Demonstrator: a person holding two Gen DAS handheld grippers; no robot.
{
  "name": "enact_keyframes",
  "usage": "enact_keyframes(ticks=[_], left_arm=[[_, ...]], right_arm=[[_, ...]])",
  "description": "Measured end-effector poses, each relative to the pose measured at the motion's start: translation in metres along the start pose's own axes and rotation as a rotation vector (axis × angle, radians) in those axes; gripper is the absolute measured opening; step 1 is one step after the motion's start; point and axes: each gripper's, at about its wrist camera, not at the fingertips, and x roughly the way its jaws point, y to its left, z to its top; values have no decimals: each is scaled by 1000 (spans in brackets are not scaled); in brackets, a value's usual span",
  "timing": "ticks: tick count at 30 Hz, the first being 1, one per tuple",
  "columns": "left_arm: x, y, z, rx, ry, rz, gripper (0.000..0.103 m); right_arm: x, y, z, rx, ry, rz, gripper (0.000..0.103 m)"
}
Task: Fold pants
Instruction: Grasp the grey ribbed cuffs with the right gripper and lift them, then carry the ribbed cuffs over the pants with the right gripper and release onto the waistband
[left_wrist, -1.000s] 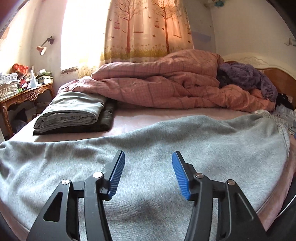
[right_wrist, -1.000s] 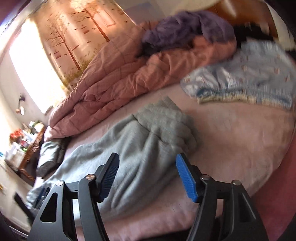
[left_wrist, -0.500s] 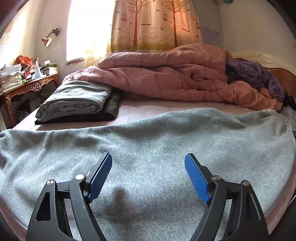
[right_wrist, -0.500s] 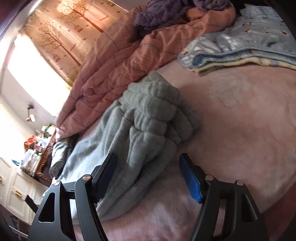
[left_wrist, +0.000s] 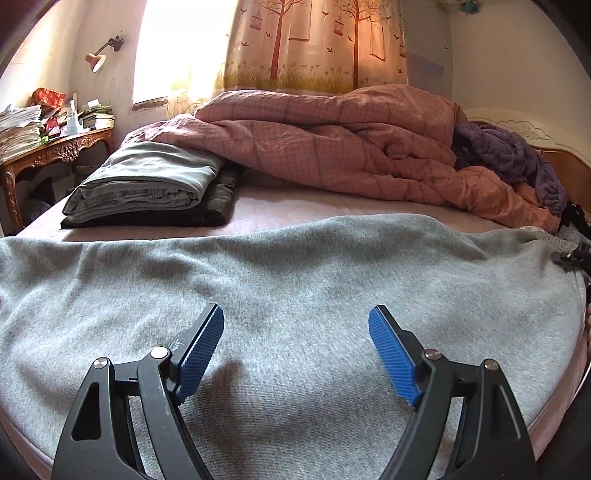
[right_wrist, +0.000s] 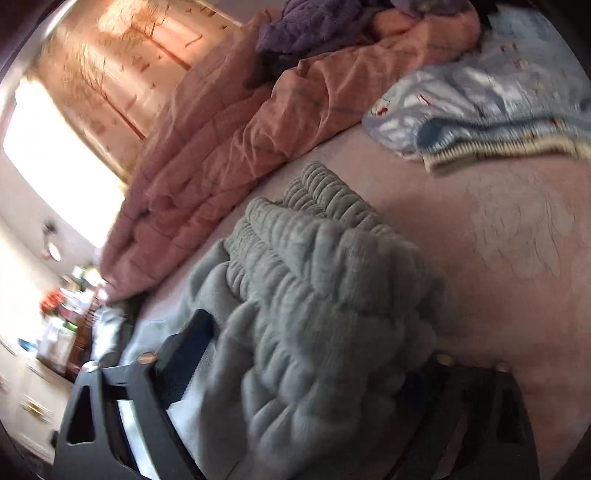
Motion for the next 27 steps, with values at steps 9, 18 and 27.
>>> enact_keyframes(ticks=[9,18,27], left_arm=[[-9,4,2,-14,-32,-20,80],[-59,17,19,26,-166,91,80],[-99,64,38,-33,-264,162,81]], right_arm=[[-30,69,-14,-281,-167,-163,49],[-73,164,-41,-463,-343,-181,49],[-92,263,-87,-563,-416,-81,49]])
